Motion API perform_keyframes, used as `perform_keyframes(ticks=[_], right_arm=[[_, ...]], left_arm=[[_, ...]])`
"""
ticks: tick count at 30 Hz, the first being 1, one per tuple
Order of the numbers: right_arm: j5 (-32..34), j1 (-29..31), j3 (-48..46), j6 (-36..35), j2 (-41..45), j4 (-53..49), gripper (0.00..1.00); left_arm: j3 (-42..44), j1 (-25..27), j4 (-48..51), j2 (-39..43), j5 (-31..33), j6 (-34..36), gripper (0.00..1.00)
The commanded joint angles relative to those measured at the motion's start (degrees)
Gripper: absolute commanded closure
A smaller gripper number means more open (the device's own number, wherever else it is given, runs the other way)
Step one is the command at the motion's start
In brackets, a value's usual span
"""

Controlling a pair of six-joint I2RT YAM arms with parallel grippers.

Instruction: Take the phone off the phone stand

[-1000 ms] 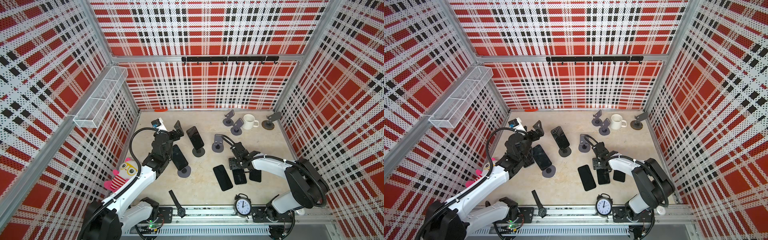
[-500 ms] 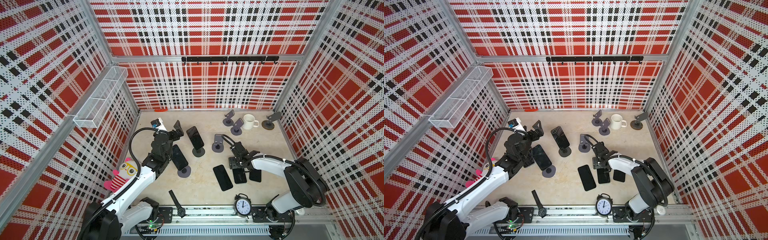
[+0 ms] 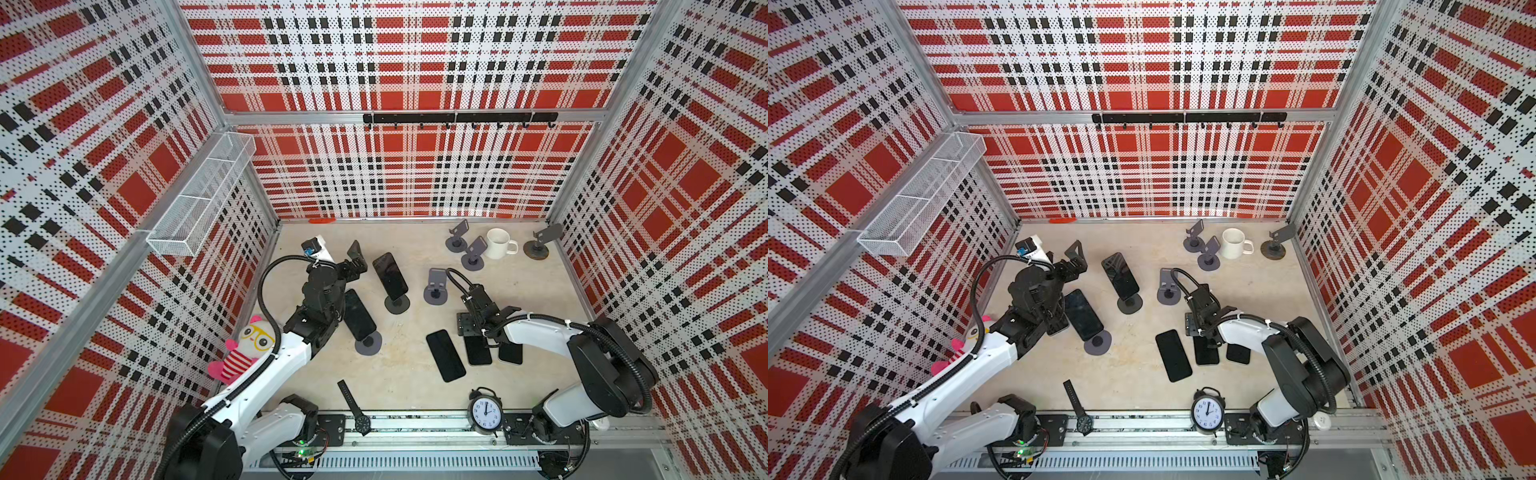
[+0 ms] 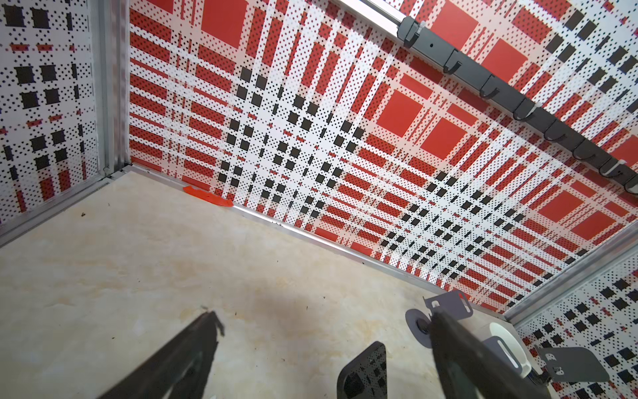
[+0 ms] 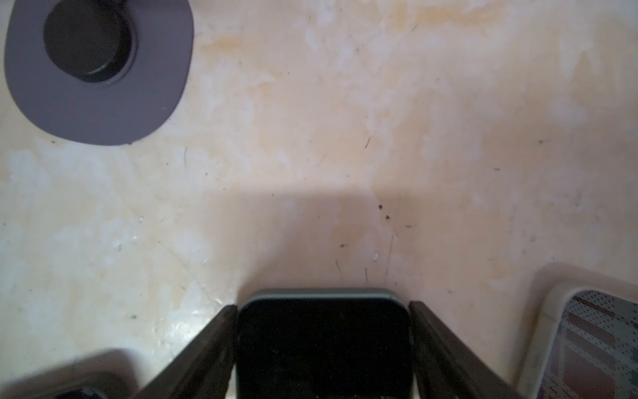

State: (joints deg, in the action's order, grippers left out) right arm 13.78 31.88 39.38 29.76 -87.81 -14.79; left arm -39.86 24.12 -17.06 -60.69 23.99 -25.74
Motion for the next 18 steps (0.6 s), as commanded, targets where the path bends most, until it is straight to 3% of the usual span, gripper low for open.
perform_keyframes(ticks=[1,10,18], right_arm=[[2.25,0.12,-1.23,0.22,-1.96,-2.18,0.21],[0.97,0.13,-1.28,0.13,2.07,4.35,0.1],[2.26,0.13,1.47,-2.35,10.21,10.64,0.09]], left_arm=[[-0.57,-0.48,0.25,1.13,0.26,-0.19,0.02],[-0.83,-0.48,0.4,1.68,-1.24,-0.71,0.02],[-1.8,-0.48,3.88,3.66,-5.09,-2.74,0.02]])
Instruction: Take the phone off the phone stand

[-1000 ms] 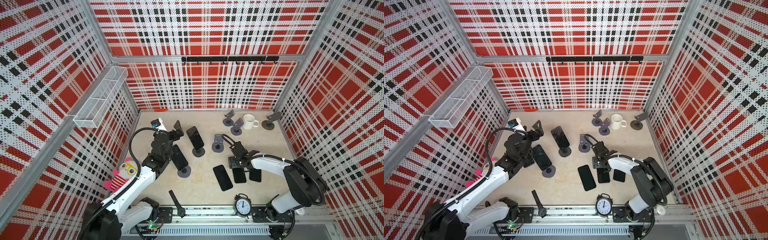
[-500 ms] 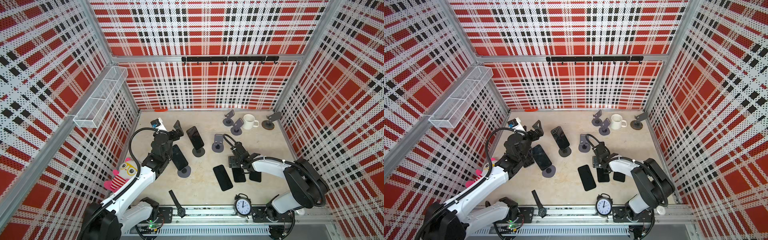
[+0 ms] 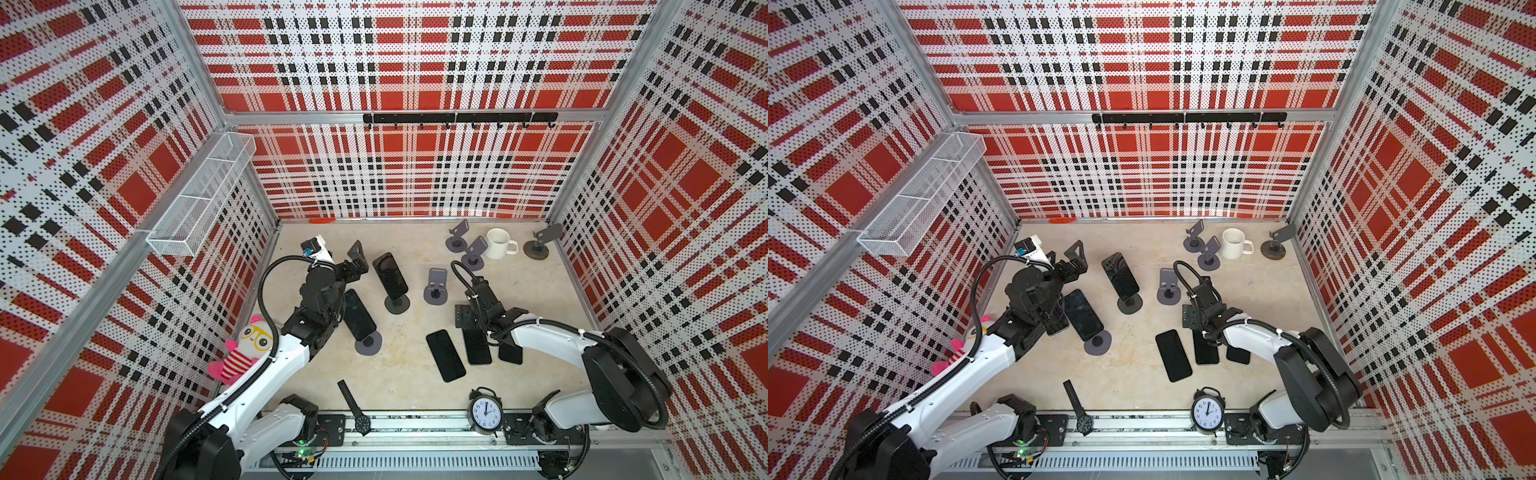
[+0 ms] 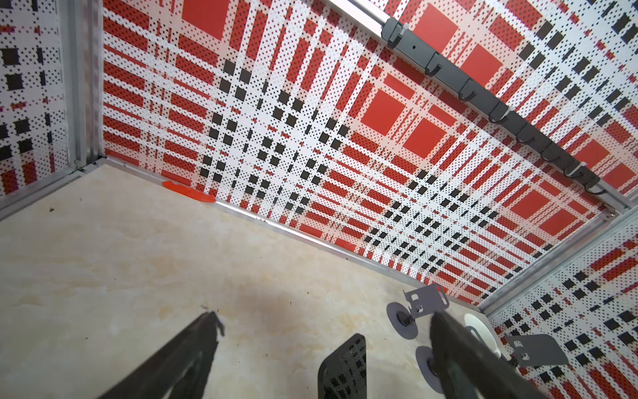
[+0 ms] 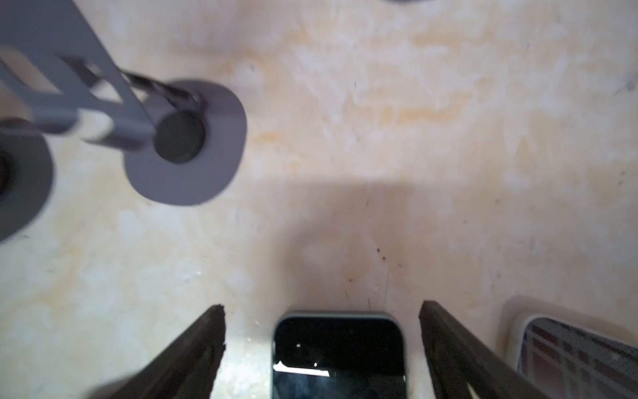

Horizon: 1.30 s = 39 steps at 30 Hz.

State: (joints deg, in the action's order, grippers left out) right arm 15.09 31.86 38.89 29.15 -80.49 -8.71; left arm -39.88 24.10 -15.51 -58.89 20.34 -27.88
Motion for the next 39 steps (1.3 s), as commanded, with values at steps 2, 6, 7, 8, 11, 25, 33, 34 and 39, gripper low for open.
perform_keyframes(ticks=[2,6,7,8,11,25,33,34,39], right_arm=[[-0.07,0.14,3.32,-4.08,4.37,5.95,0.08],[-5.53,0.09,4.76,-12.15,4.97,11.94,0.1],[-4.87,0.06,5.15,-13.08,4.21,12.9,0.12],[-5.35,-0.45,5.88,-13.47,3.14,13.37,0.14],[-13.22,-2.7,8.84,-16.33,-1.16,13.33,0.16],[-33.03,-9.52,19.13,-17.84,-15.59,13.48,0.09],[-43.49,-13.75,18.36,-21.43,-18.58,15.54,0.25],[-44.11,-13.67,18.64,-22.09,-19.09,15.31,0.28],[-48.68,-13.72,19.38,-23.26,-22.03,17.16,0.4]], left_arm=[[-1.71,-0.45,2.94,3.08,-1.44,-0.77,0.02],[-0.67,-0.45,3.4,5.05,-1.5,-1.21,0.02],[-0.37,-0.46,4.22,5.28,-1.1,-1.61,0.02],[0.23,-0.45,5.36,5.45,-0.76,-2.71,0.02],[3.04,-0.56,7.49,5.9,-1.78,-4.49,0.02],[1.69,-4.3,13.36,8.81,-4.08,-2.61,0.02],[2.61,-4.56,12.39,9.22,-5.0,-2.97,0.02],[3.06,-4.59,11.77,9.41,-4.96,-3.05,0.02],[4.59,-5.16,10.6,8.98,-5.63,-3.93,0.02]])
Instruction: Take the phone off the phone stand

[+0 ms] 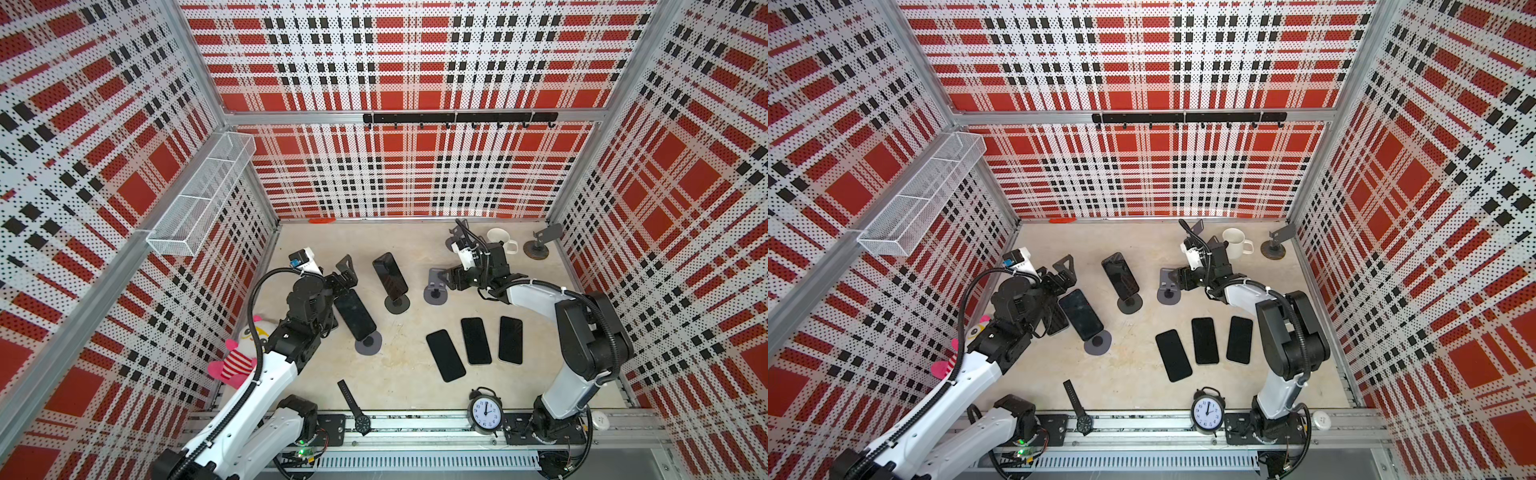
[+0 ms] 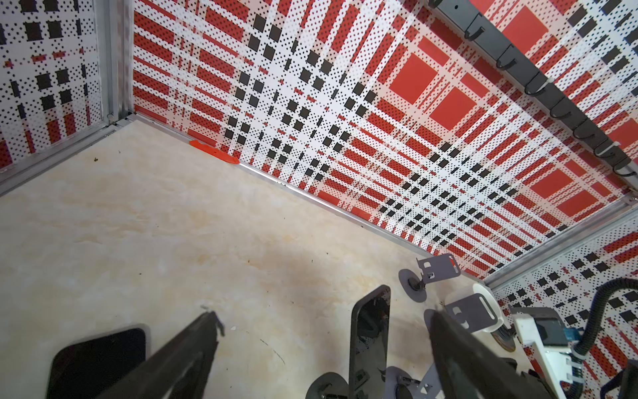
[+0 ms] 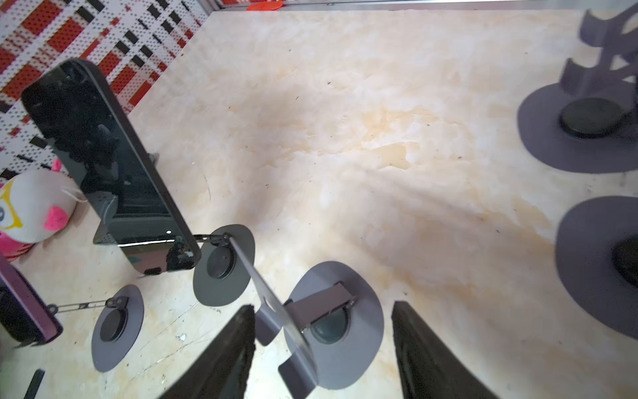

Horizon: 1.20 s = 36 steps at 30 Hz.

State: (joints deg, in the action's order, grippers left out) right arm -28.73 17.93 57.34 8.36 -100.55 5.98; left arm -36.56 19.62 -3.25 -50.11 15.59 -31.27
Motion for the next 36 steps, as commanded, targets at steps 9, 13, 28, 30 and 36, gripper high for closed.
perform_keyframes(ticks=[9,13,28,30,36], right_arm=[[-7.5,0.22,0.77,-1.81,-3.58,6.8,0.69],[-7.87,0.26,0.13,-2.46,-2.38,7.13,0.62],[-7.14,0.21,-1.49,-2.54,-1.29,8.41,0.89],[-6.79,0.11,-2.62,-2.0,-0.37,9.57,0.9],[-7.54,-4.04,-7.81,2.05,5.55,13.17,0.97]], left_arm=[[1.96,-1.16,-1.82,0.68,-0.95,-0.73,0.02],[2.45,-1.6,-2.27,1.01,-1.08,-0.9,0.02],[2.1,-1.82,-2.99,-0.31,-1.66,-1.17,0.02],[2.02,-1.86,-3.03,-0.39,-1.84,-1.16,0.02],[1.83,-1.86,-3.58,-0.73,-2.32,-1.2,0.02]])
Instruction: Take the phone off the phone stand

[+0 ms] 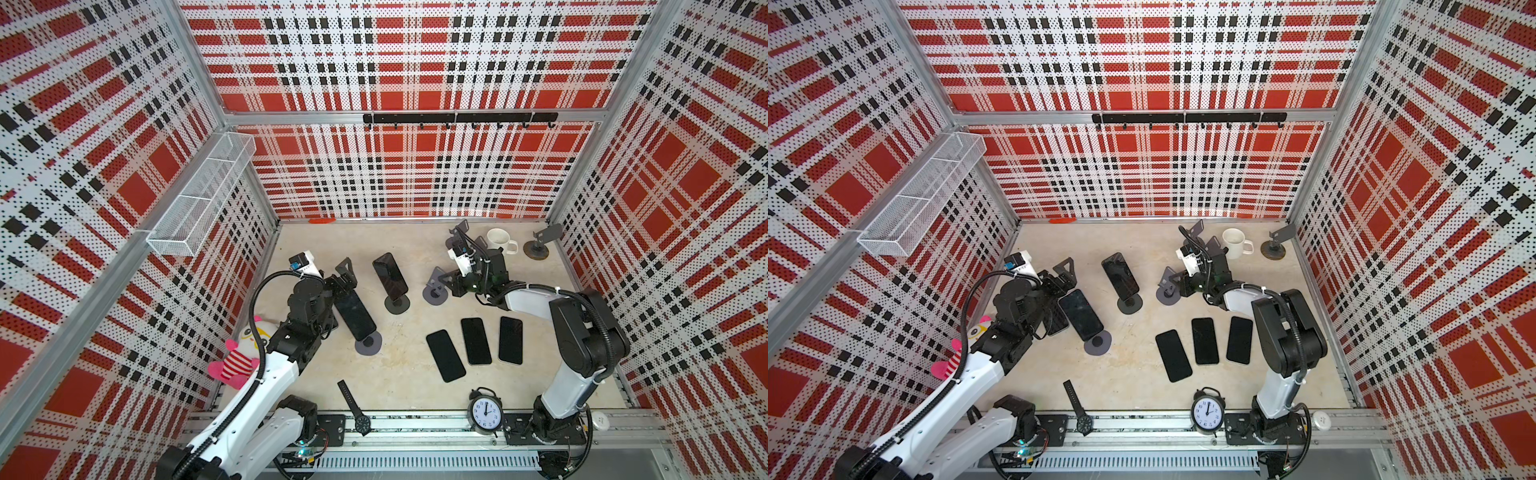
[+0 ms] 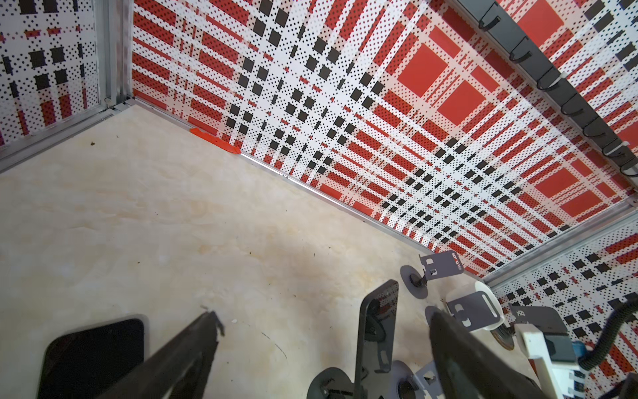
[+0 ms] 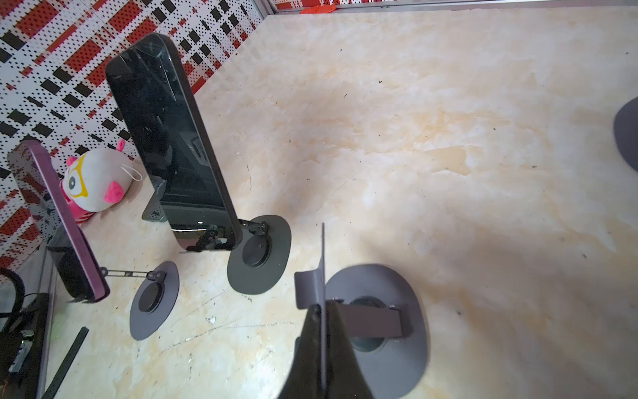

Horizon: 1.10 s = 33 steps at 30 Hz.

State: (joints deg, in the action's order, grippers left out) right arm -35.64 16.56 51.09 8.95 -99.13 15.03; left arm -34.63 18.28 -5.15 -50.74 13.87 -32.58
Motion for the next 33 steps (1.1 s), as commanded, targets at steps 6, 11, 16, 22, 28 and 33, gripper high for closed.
perform_keyframes(ticks=[6,11,16,22,28,33], right_arm=[[1.39,-8.8,-6.06,4.44,7.48,7.07,0.99],[5.4,-11.67,-7.66,3.87,9.77,4.99,0.99],[9.41,-12.97,-8.2,3.59,10.97,1.87,0.99],[13.13,-14.03,-7.85,2.07,10.11,0.64,0.98],[12.82,-14.78,-7.59,3.61,9.24,0.54,0.82],[15.19,-14.86,-7.14,5.55,9.98,-0.92,0.67]], left_arm=[[0.54,-0.62,-3.03,-0.23,-0.74,0.0,0.02],[0.09,-0.97,-2.55,0.04,-0.58,0.74,0.02],[0.92,-1.39,-2.59,1.15,0.19,1.11,0.02],[3.46,-1.76,-5.07,1.5,-0.19,0.18,0.02],[2.51,-2.0,-5.32,0.56,-1.05,0.35,0.02],[1.85,-2.42,-5.74,0.83,-0.52,0.31,0.02]])
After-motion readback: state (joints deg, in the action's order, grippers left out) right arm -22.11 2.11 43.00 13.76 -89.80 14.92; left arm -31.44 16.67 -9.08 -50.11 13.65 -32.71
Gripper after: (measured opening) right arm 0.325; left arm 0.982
